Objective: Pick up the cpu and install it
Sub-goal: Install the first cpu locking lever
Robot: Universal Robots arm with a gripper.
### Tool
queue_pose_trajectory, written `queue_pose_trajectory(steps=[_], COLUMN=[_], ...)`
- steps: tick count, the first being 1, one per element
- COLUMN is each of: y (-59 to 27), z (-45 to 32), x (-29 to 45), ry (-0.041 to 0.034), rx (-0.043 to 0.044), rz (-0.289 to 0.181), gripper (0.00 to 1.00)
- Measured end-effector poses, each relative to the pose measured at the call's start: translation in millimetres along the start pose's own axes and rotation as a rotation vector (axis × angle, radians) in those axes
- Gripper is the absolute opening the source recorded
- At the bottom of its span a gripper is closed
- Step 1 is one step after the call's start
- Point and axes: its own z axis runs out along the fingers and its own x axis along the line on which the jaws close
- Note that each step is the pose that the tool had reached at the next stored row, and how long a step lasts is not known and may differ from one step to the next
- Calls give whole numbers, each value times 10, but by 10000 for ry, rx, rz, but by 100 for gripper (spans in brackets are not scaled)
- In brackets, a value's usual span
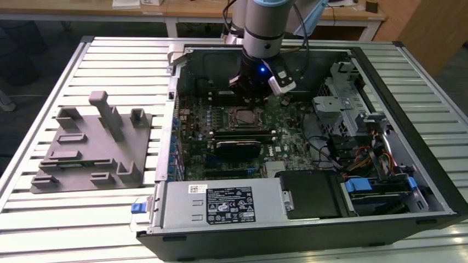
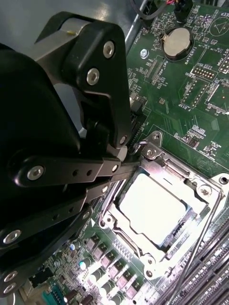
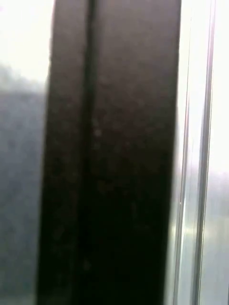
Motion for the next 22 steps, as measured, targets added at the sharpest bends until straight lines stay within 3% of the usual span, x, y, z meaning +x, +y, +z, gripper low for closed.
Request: queue_pose_trajectory(steps=[4, 14, 22], y=[0, 4, 7], z=[2, 0, -107], x=[-6, -8, -8], ry=[-3, -21, -22], rx=[-38, -444, -458], rz=[-3, -27, -37], gripper=[11, 11, 11])
